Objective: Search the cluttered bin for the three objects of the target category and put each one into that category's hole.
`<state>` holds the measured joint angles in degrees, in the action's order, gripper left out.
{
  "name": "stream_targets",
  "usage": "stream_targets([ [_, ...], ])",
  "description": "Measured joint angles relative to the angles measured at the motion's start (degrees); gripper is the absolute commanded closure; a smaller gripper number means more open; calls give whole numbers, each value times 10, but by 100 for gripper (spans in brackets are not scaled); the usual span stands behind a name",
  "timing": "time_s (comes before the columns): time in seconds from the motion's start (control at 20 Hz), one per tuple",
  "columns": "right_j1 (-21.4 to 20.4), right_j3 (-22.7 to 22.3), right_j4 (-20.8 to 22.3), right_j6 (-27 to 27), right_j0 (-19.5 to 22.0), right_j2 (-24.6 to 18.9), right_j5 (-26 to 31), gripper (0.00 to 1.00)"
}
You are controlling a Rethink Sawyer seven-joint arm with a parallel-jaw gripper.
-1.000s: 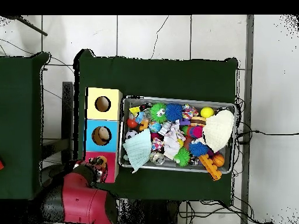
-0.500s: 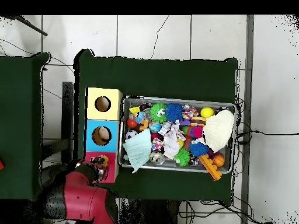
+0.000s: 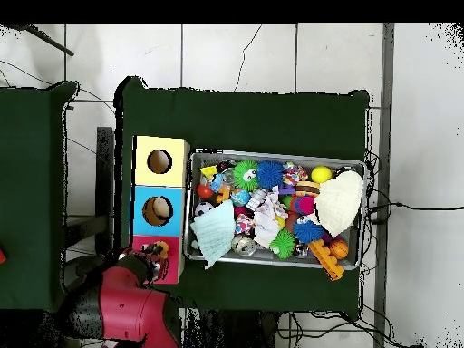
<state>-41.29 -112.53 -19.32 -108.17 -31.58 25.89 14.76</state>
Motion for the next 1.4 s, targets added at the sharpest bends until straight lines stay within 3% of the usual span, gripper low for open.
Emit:
stream_targets([
  [1.4,6,-31,-7,0,0,-17,-50,100],
])
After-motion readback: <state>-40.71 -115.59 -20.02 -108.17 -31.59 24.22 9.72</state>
